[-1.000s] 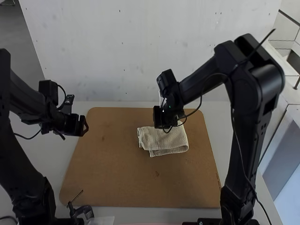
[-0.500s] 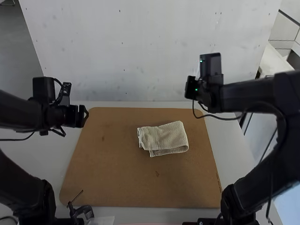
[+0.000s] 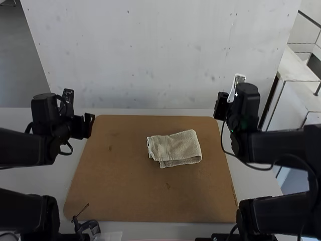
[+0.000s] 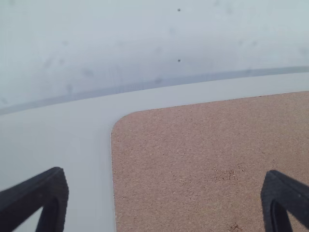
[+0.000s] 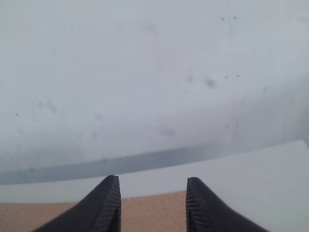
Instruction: Fold the towel.
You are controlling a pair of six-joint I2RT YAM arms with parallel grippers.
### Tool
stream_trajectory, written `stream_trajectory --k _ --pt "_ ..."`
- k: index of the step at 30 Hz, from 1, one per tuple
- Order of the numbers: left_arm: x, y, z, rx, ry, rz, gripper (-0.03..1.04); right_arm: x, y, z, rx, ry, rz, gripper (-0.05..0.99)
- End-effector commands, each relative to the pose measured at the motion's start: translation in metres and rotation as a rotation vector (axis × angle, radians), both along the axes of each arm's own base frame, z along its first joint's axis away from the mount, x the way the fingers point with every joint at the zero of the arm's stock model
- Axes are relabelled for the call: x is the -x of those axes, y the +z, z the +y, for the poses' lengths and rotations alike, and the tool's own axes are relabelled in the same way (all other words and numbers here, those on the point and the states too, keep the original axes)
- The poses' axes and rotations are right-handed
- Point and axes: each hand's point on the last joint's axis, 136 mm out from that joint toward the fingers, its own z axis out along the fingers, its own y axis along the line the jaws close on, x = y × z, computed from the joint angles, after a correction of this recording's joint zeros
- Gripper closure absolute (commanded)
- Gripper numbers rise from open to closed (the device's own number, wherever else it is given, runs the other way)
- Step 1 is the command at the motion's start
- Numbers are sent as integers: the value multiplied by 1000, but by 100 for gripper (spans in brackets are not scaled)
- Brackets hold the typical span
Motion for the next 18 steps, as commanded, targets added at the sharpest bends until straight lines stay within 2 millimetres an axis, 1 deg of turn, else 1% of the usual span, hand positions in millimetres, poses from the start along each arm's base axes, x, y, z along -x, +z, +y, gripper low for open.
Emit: stream_trajectory --k 1,3,5,7,9,11,18 --pt "4 20 -1 -16 13 -81 13 6 2 -10 -21 -30 -29 64" --pt "7 24 -2 -18 16 -100 13 7 3 -11 -36 -19 -30 64" --pt "10 26 -3 -10 22 -111 13 6 6 -20 -69 -46 -39 64" --pt "11 28 -2 -1 32 -118 13 6 9 -24 -77 -59 -49 64" --pt "14 31 -2 4 33 -132 13 7 17 -27 -82 -69 -80 64" --pt "17 34 -2 3 33 -152 13 9 20 -29 -79 -74 -91 64" --pt "29 44 -5 0 26 -199 13 26 36 -40 -66 -112 -147 64"
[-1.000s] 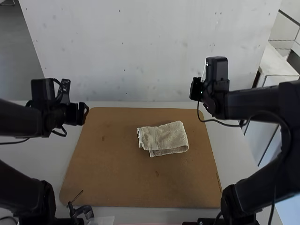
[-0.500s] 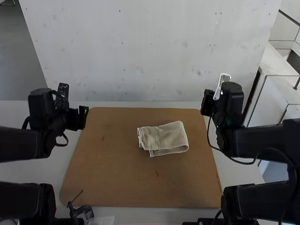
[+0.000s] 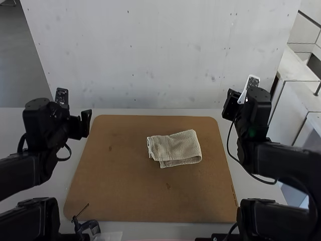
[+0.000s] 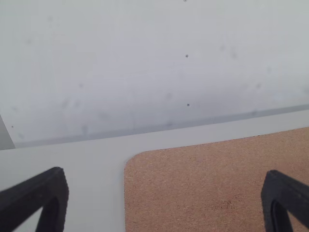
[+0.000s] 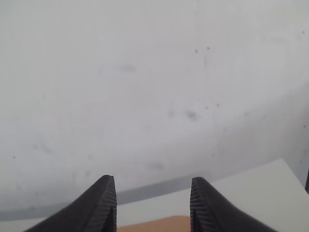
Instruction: Fold the towel.
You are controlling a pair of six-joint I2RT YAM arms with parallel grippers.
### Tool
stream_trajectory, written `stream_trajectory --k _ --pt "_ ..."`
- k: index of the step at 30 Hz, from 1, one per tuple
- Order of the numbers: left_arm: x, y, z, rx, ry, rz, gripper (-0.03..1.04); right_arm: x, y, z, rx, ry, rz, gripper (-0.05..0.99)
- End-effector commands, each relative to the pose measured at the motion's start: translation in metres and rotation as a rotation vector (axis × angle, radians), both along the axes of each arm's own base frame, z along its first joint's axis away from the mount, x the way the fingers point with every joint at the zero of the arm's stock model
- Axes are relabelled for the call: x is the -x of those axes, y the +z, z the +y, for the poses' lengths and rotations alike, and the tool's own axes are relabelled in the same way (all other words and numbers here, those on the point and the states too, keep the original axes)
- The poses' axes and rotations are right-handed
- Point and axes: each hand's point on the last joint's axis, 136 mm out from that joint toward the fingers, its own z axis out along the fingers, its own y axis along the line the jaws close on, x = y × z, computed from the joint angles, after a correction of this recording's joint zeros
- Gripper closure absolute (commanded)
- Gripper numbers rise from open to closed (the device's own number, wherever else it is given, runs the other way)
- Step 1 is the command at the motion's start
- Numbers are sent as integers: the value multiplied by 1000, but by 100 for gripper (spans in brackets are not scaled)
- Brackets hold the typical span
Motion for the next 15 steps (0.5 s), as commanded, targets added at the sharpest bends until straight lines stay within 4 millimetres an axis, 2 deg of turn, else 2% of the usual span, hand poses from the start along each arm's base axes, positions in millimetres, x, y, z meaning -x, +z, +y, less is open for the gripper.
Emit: stream_trajectory --k 1,5,9,15 --pt "7 8 -3 5 -3 -40 13 10 13 -10 -3 -33 -43 65" --pt "16 14 -4 2 -6 -69 13 27 16 -10 3 -35 -90 65" --pt "29 25 -5 -1 -8 -130 13 48 10 -9 14 -27 -122 64" --pt "44 45 -5 -7 -5 -251 16 67 19 -9 13 -28 -223 64"
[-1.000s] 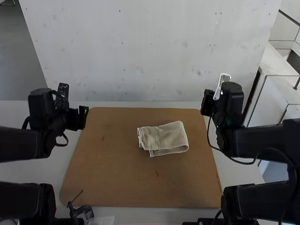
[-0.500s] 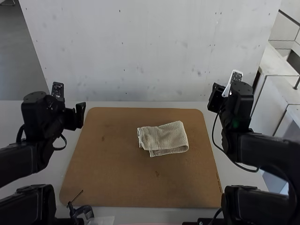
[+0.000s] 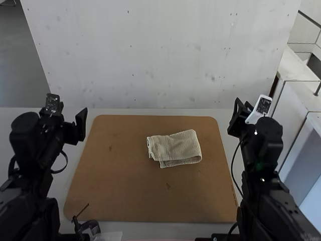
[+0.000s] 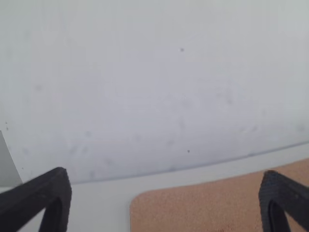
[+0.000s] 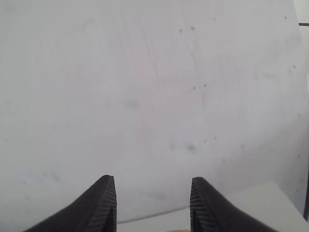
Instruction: Fold the towel.
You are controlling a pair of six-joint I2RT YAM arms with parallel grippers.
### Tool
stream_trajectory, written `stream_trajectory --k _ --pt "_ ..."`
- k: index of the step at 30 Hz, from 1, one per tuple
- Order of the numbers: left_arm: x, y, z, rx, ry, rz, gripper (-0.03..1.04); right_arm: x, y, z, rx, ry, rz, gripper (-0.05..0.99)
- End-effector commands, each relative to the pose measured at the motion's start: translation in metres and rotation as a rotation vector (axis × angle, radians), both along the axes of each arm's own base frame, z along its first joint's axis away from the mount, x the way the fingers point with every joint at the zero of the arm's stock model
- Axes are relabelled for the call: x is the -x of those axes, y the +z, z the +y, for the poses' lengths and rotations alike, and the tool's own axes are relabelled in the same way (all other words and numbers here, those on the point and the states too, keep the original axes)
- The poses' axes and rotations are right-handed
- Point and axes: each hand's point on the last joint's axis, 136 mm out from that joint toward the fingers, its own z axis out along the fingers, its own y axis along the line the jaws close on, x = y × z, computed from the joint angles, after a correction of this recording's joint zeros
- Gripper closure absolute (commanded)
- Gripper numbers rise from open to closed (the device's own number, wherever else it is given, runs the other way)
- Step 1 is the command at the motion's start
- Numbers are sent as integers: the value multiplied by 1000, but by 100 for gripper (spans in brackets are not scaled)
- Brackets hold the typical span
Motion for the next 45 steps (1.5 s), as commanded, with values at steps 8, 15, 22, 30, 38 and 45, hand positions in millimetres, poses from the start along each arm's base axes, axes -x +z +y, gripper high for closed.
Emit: stream_trajectory --k 8,15,22,30,38,45 --pt "14 22 0 -18 7 -127 16 9 -10 -3 66 -16 31 51" --pt "22 26 -2 -40 6 -162 16 16 -26 -2 69 -10 94 28" --pt "22 25 -2 -44 8 -159 16 16 -43 -2 104 -11 167 13" --pt "27 27 -8 -63 -13 -173 16 23 -44 -13 102 -53 166 0" --pt "28 26 -8 -63 -15 -171 16 26 -59 -5 100 -8 225 -3" --pt "28 25 -13 -61 -40 -167 16 26 -62 -5 98 -4 238 -3"
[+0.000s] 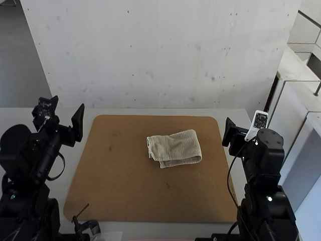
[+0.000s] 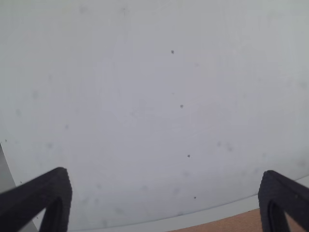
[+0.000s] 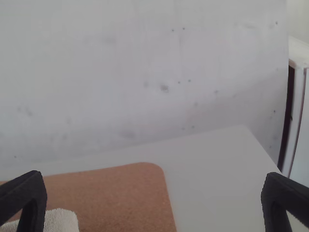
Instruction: Fold the towel.
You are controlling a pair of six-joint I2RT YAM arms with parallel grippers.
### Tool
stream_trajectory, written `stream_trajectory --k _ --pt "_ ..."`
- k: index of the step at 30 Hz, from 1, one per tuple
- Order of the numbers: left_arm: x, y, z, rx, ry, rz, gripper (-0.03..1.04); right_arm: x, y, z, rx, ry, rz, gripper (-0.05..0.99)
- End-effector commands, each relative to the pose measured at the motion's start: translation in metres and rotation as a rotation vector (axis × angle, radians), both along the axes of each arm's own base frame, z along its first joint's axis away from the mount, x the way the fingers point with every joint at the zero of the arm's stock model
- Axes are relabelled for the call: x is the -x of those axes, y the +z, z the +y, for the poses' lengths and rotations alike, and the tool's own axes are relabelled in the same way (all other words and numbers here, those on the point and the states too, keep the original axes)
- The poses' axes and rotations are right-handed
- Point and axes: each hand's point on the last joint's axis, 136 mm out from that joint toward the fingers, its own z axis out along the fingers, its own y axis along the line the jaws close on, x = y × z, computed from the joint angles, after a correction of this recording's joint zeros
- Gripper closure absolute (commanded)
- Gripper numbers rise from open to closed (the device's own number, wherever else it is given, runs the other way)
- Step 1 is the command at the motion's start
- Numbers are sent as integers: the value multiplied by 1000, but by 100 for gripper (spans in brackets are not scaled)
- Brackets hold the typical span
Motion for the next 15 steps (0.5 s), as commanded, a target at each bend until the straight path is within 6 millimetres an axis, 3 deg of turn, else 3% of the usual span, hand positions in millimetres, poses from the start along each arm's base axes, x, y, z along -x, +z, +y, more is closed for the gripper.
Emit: stream_trajectory --k 1,6,9,15 --pt "0 -8 -5 -13 -22 5 16 0 -10 2 1 11 27 -3" --pt "-1 -20 -9 49 -55 61 16 0 -10 2 1 11 27 -3" --pt "0 -22 -18 37 -106 70 16 0 -10 2 1 11 27 -3" --pt "0 -23 -17 29 -103 71 16 0 -10 2 1 11 27 -3"
